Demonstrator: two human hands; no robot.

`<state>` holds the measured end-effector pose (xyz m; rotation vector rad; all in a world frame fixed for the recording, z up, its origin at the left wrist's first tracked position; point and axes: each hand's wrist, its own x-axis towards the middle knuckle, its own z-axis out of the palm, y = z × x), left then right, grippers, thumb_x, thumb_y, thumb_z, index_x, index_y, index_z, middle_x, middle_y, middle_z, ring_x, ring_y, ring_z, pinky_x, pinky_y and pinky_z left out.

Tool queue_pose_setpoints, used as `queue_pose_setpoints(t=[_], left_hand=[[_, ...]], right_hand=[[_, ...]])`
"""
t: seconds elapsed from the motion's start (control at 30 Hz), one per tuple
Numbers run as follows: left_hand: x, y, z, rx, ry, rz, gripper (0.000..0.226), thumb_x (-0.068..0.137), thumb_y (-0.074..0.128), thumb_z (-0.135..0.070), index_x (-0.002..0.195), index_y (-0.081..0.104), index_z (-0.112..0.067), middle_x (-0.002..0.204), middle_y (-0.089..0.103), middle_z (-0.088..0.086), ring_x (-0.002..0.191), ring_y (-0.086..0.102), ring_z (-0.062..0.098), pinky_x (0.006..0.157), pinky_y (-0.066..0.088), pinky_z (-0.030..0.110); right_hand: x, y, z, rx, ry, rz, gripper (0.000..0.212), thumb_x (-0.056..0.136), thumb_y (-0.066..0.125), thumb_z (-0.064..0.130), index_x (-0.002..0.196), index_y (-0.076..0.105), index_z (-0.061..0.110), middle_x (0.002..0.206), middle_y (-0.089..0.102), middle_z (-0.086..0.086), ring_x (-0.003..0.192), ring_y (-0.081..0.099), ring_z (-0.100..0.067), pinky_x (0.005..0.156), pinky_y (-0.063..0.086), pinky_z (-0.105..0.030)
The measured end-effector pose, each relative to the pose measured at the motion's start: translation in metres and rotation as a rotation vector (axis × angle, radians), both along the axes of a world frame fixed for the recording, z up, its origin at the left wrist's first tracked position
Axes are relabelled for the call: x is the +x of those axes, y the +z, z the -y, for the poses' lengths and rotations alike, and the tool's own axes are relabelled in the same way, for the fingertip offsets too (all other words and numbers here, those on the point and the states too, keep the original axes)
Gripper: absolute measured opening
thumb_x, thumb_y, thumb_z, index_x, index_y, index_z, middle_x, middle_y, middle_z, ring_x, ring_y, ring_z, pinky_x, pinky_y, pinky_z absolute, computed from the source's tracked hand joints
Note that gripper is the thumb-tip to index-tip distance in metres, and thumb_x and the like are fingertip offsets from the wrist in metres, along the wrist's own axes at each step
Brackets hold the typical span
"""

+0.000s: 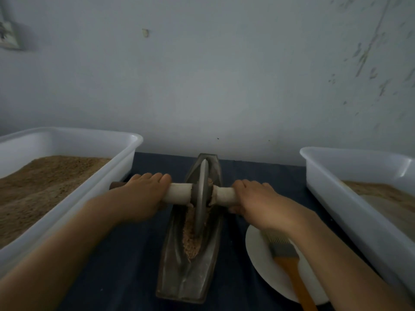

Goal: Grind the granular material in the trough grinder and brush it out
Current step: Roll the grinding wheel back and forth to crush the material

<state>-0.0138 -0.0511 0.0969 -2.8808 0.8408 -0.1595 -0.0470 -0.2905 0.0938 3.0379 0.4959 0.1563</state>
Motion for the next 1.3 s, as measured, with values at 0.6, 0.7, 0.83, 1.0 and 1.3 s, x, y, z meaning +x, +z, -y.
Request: queue_pose_setpoints(t=[0.6, 0.7, 0.83, 1.0, 1.3], left_hand=[[0.022, -0.024, 0.008, -0.098, 0.06, 0.25, 0.037, 0.093, 0.049, -0.032, 0.126, 0.035, -0.022, 0.125, 0.043, -0.003, 0.112, 0.044, 0.014, 0.099, 0.034, 0.028], [0.024, -0.029, 0.014, -0.115, 0.074, 0.359, 0.038, 0.093, 0.048, -0.03, 0.128, 0.036, -0.022, 0.124, 0.042, -0.003, 0.11, 0.042, 0.014, 0.098, 0.031, 0.027], [0.021, -0.024, 0.012, -0.12, 0.044, 0.308, 0.038, 0.094, 0.048, -0.034, 0.127, 0.036, -0.023, 0.126, 0.042, -0.005, 0.111, 0.042, 0.011, 0.1, 0.031, 0.026], [0.005, -0.004, 0.002, -0.042, 0.012, 0.047, 0.037, 0.094, 0.049, -0.037, 0.125, 0.033, -0.025, 0.128, 0.042, -0.007, 0.112, 0.043, 0.007, 0.1, 0.032, 0.024], [-0.013, 0.02, -0.009, 0.016, -0.033, -0.333, 0.024, 0.094, 0.051, -0.034, 0.099, 0.027, -0.034, 0.103, 0.042, -0.014, 0.094, 0.044, 0.004, 0.087, 0.037, 0.021]], right_hand=[[0.024, -0.02, 0.008, 0.049, 0.002, 0.263, 0.039, 0.09, 0.053, 0.027, 0.125, 0.043, 0.014, 0.12, 0.048, -0.004, 0.107, 0.043, -0.021, 0.082, 0.026, -0.031], [0.03, -0.024, 0.011, 0.087, 0.003, 0.285, 0.043, 0.088, 0.054, 0.027, 0.127, 0.043, 0.014, 0.12, 0.048, -0.004, 0.107, 0.042, -0.021, 0.084, 0.025, -0.031], [0.028, -0.024, 0.01, 0.061, -0.005, 0.257, 0.042, 0.088, 0.053, 0.023, 0.127, 0.042, 0.014, 0.12, 0.048, -0.004, 0.107, 0.043, -0.022, 0.08, 0.024, -0.031], [0.01, -0.007, 0.003, -0.014, 0.005, 0.07, 0.033, 0.093, 0.051, 0.024, 0.121, 0.042, 0.012, 0.118, 0.049, -0.006, 0.104, 0.046, -0.022, 0.075, 0.025, -0.03], [-0.022, 0.024, -0.004, 0.016, 0.029, -0.268, 0.028, 0.096, 0.046, 0.04, 0.108, 0.041, 0.015, 0.096, 0.043, 0.002, 0.084, 0.042, -0.013, 0.06, 0.027, -0.024]])
